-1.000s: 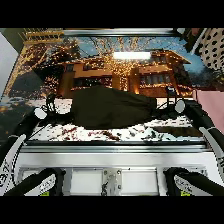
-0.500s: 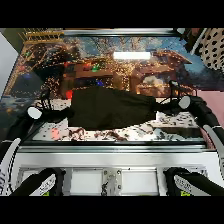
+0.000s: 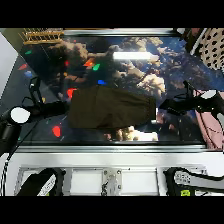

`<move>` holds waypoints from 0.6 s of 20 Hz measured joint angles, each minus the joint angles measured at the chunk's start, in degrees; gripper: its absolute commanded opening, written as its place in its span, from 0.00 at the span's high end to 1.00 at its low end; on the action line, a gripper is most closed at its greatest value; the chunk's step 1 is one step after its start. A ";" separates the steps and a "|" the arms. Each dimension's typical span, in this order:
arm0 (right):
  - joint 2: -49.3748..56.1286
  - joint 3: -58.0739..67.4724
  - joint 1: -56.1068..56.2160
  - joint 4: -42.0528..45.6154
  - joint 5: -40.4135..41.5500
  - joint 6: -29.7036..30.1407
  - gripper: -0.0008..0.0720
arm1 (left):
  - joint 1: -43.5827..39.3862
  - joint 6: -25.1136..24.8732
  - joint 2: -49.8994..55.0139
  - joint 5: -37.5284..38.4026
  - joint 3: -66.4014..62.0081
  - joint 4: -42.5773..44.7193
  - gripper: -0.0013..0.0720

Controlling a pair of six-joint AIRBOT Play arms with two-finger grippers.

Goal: Fold the clothes and pants, and hang the long-sleeved shirts on hangers.

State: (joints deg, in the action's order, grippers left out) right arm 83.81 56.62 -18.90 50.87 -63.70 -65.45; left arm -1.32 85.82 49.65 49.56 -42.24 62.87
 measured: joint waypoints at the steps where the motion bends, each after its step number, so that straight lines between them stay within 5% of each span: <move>1: 2.49 0.09 -0.28 -3.21 -0.33 2.60 0.08 | -1.62 0.55 0.52 -0.07 -0.04 -0.02 0.98; 7: 12.46 0.94 2.16 -17.59 -1.75 11.54 0.09 | -9.40 4.44 5.60 -2.58 -0.15 -0.04 0.98; 8: 13.11 1.07 3.13 -18.36 -1.66 12.04 0.16 | -10.34 4.87 6.40 -2.95 -0.15 -0.04 0.98; 12: 14.56 1.16 7.23 -19.19 0.98 13.07 0.87 | -13.29 6.16 9.11 -4.48 -0.26 -0.04 0.98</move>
State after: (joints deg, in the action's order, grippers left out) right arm 98.37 57.78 -11.66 31.68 -62.72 -52.38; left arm -14.61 91.98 58.76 45.08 -42.50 62.83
